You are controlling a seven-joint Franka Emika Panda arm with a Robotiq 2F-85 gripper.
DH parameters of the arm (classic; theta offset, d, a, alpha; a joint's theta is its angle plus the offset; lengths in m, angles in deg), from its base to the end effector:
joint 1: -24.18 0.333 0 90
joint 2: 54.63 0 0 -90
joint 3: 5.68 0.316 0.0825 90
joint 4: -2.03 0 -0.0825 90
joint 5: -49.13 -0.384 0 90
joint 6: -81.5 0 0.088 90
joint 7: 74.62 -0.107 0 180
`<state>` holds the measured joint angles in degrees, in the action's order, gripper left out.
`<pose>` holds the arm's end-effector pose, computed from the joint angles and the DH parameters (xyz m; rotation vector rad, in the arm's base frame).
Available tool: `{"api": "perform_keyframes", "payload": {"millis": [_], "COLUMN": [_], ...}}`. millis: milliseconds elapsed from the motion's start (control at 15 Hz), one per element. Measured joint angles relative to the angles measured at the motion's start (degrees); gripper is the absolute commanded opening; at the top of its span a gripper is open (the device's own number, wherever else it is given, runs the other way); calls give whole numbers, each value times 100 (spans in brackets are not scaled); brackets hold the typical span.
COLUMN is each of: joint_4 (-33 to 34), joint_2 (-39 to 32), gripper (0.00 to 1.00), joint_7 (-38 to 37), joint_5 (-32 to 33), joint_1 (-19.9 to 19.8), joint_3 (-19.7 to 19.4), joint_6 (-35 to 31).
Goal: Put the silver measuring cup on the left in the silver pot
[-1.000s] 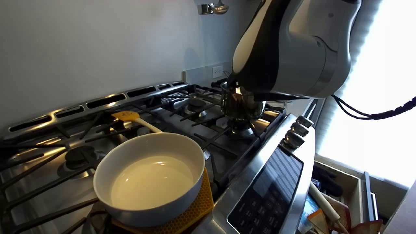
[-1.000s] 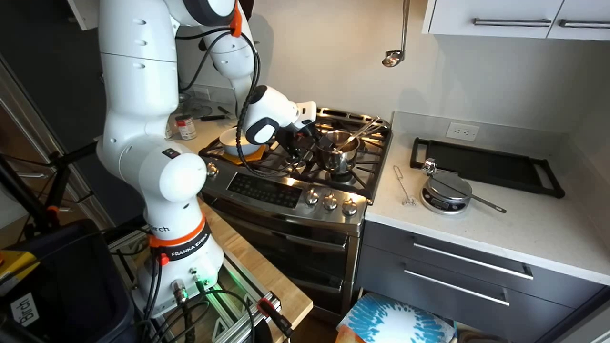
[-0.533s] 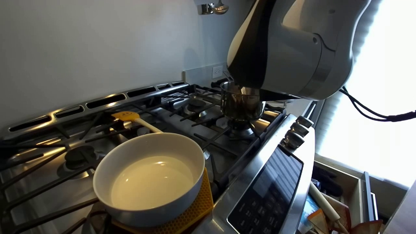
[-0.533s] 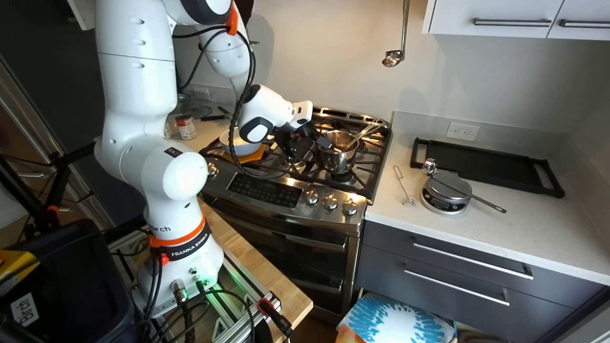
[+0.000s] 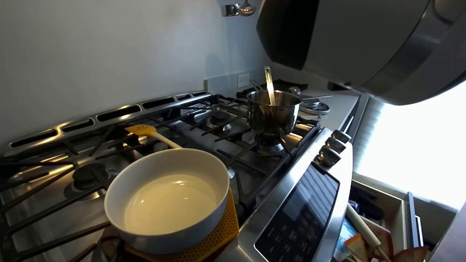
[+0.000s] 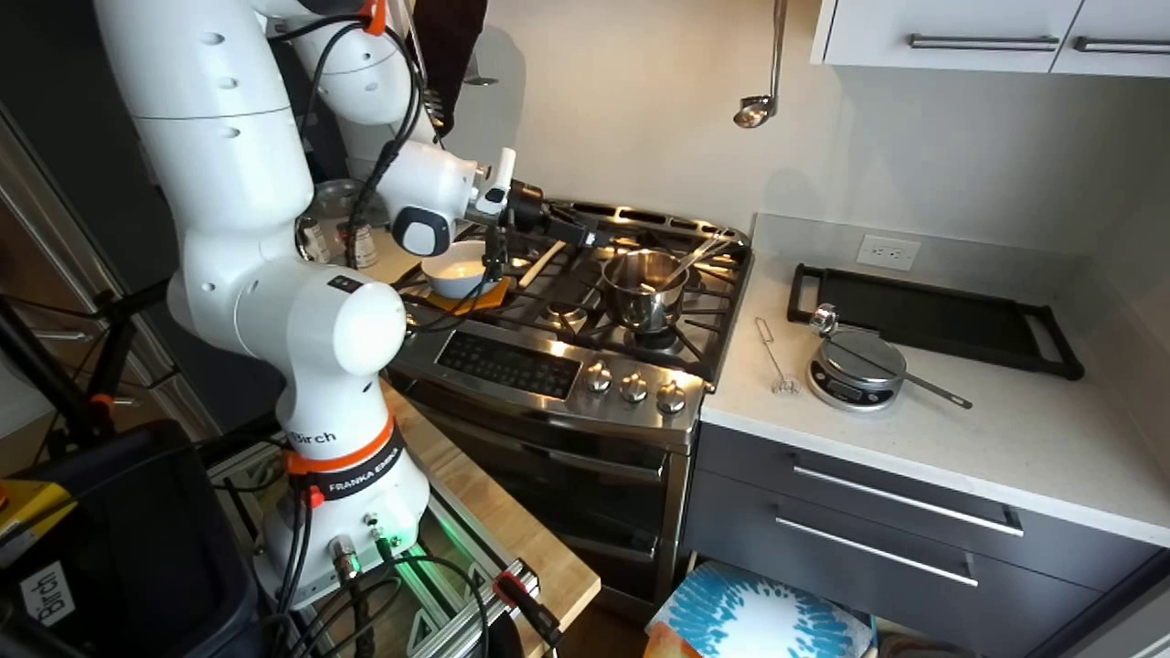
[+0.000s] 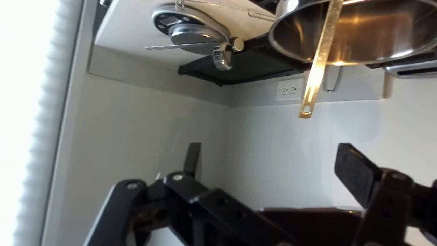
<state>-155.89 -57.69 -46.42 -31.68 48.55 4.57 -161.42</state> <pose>0.3337 0.0678 0.3421 2.2398 -0.5979 1.4151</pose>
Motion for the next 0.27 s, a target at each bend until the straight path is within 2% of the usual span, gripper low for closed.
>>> {"api": "perform_keyframes", "payload": {"millis": [133, 267], "joint_4": [27, 50], "joint_2": [347, 446], "gripper": [100, 100], "joint_7": [182, 230], "joint_5": [-367, -427], "joint_1": [66, 69], "joint_3": [15, 15], "joint_6": [37, 45]}}
